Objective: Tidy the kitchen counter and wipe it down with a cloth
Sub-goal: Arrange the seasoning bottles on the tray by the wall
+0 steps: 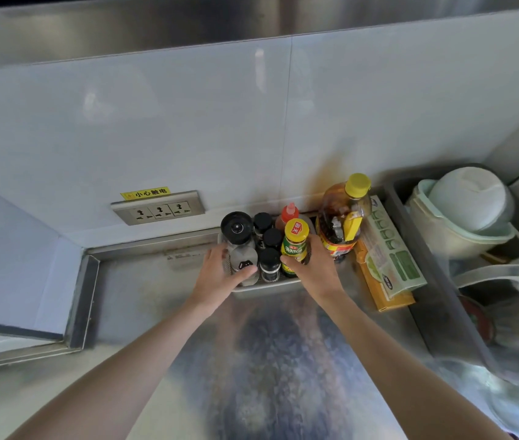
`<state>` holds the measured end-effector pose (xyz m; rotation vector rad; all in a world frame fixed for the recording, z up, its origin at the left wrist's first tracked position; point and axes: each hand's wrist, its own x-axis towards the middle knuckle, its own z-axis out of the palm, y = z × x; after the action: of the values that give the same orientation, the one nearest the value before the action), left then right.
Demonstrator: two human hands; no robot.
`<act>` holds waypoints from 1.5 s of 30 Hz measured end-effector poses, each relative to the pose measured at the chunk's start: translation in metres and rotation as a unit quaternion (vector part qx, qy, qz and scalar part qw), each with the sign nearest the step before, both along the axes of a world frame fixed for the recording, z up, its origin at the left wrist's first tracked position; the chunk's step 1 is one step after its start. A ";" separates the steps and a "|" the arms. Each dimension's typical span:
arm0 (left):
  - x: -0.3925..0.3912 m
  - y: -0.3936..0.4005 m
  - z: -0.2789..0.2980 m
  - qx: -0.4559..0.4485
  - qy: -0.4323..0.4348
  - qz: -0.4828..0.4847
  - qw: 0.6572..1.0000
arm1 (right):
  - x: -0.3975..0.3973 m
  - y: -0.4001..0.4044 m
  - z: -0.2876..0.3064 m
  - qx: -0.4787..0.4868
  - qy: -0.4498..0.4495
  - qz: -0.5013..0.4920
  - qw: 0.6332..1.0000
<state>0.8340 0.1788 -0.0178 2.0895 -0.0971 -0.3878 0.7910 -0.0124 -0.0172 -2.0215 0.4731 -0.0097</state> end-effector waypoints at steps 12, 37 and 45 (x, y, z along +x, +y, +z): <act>-0.003 -0.003 0.003 -0.044 0.055 0.032 0.997 | 0.000 -0.014 -0.018 0.047 0.036 0.068 0.996; -0.014 -0.008 -0.020 -0.113 0.285 0.331 0.893 | -0.019 -0.020 -0.042 0.346 0.134 -0.320 0.872; -0.029 -0.008 -0.014 -0.081 0.296 0.252 0.918 | -0.034 -0.021 -0.033 0.294 0.145 -0.274 0.904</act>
<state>0.8048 0.1709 -0.0314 1.6725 0.7296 -0.6447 0.7567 -0.0338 -0.0502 -1.2494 1.0851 0.0826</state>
